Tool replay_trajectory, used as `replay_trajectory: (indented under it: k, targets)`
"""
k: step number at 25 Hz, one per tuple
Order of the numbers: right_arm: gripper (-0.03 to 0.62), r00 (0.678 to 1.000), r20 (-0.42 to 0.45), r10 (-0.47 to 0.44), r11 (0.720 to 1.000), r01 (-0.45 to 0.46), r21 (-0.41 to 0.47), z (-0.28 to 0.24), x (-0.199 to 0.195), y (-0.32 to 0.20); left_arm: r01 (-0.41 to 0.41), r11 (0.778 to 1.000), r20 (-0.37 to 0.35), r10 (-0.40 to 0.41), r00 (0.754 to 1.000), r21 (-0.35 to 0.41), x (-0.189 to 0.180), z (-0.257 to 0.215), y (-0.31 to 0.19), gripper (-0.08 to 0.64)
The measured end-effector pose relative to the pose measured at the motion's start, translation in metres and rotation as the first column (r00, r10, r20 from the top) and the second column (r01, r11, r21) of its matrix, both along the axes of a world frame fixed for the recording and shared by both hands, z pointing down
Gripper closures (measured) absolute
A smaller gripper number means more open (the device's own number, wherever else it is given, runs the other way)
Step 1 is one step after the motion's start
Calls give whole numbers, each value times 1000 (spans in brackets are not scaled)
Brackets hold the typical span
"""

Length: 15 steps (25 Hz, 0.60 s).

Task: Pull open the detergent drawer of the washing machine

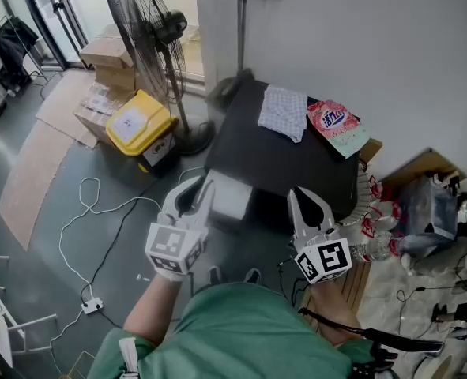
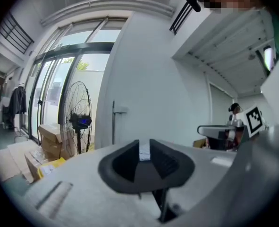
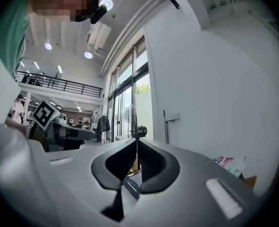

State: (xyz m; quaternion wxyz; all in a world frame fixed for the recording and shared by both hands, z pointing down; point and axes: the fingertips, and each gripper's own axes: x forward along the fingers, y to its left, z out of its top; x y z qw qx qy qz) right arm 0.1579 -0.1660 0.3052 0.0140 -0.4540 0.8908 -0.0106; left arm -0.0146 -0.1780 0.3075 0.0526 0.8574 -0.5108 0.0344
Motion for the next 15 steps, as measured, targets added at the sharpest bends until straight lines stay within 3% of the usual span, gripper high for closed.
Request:
replay_trajectory:
  k: [7,15]
  targets:
    - [588,1000,-9,-4,1000,4,12,-4,5,-6,-4,999,57,1,998,45,11,-8,0,499]
    - [588,1000,-3,-2,1000,2,-1,1,14,-8,0,999,72,-3,997,42,17,-1,-1,502]
